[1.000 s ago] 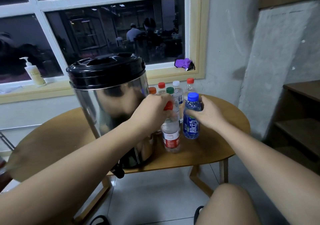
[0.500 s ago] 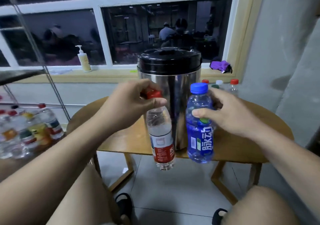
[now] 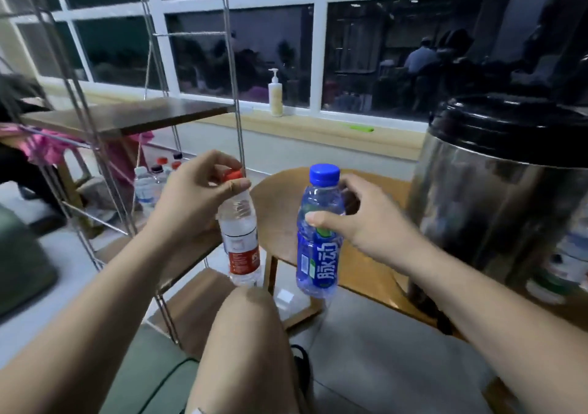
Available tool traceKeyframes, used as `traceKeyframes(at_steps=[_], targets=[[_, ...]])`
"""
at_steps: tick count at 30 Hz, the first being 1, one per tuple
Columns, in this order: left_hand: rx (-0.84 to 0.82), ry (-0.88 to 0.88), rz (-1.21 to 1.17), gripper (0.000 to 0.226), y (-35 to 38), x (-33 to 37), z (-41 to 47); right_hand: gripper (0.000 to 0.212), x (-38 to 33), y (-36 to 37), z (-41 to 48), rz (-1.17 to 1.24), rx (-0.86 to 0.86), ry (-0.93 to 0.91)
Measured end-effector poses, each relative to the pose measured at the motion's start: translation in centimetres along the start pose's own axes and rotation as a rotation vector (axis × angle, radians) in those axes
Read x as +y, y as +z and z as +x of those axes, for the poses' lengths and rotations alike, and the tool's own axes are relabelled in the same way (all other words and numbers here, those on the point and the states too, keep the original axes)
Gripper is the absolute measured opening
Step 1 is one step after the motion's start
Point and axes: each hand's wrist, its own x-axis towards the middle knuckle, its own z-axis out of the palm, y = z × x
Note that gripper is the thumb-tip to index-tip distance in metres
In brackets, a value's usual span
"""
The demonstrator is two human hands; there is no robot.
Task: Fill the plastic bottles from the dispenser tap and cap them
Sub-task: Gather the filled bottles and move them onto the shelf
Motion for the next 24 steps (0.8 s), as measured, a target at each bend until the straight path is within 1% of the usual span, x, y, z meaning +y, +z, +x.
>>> traceKeyframes(at_steps=[2,8,12,17,19,21,24], targets=[[0.065,-0.04,0.023,0.028,-1.1,-3.5,1.0,0.043,-0.1,3.5,2.8,0.038,-0.043,0.011],[0.229,-0.141,0.198,0.026,-2.5,-13.5,3.7,0.046,0.8,13.4,10.5,0.105,-0.157,0.055],[0.323,-0.214,0.231,0.023,-2.2,-19.4,5.7,0.051,1.4,19.5,15.0,0.133,-0.209,0.066],[0.478,-0.32,0.235,0.017,-2.2,-24.4,8.4,0.05,3.2,26.0,20.3,0.142,-0.244,0.059],[0.51,-0.357,0.294,0.02,-2.4,-26.2,9.5,0.053,4.0,28.2,22.3,0.131,-0.256,0.04],[0.536,-0.39,0.36,0.022,-2.6,-27.2,10.4,0.058,4.9,30.4,24.1,0.069,-0.268,0.018],[0.606,-0.362,0.498,0.022,-2.5,-27.6,11.5,0.064,6.1,33.6,26.0,-0.024,-0.279,0.0]])
